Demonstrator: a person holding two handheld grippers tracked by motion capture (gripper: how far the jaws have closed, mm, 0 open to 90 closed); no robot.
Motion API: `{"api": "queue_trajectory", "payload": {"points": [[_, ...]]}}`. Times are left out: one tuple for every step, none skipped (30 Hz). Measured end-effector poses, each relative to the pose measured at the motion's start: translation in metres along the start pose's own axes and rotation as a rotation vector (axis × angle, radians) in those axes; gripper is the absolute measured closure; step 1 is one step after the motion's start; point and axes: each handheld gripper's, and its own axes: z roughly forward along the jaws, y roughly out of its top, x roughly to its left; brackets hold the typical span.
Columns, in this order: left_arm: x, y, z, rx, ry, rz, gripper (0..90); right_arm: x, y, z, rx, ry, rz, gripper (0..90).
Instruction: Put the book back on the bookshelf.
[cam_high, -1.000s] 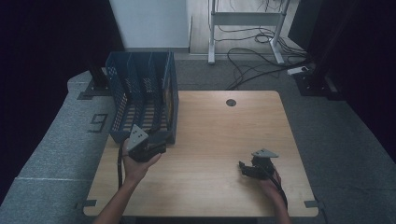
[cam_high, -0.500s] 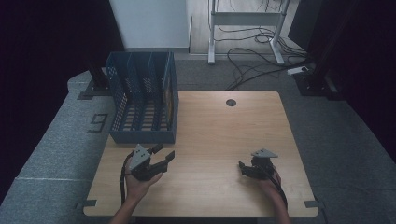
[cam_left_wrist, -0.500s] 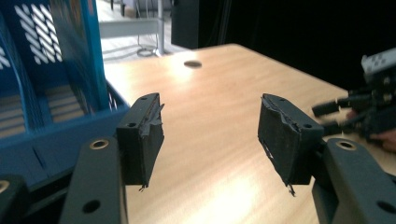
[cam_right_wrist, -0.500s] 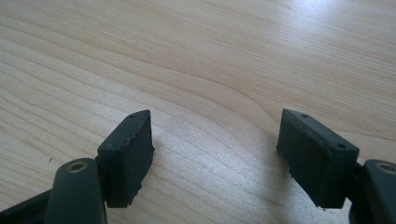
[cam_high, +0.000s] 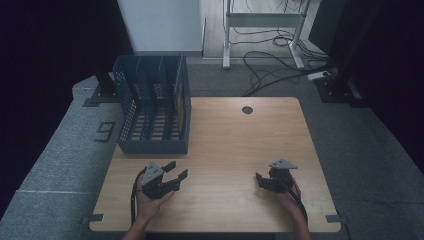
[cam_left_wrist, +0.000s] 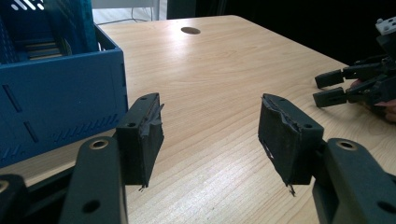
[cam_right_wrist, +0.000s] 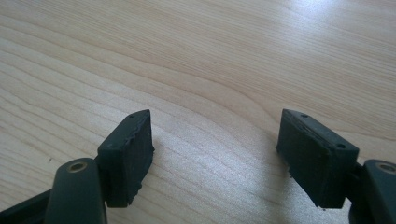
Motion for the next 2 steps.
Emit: {"api": "queue_trajectory", "payload": {"points": [[-0.0003, -0.0008, 0.0004, 0.000, -0.001, -0.001, 39.6, 0.0000, 0.0000, 0.0000, 0.000, 0.000, -0.001, 26.1], [-0.0003, -0.0013, 0.0008, 0.002, -0.003, -0.001, 39.5, 0.0001, 0.0000, 0.0000, 0.000, 0.000, -0.001, 26.1]]}}
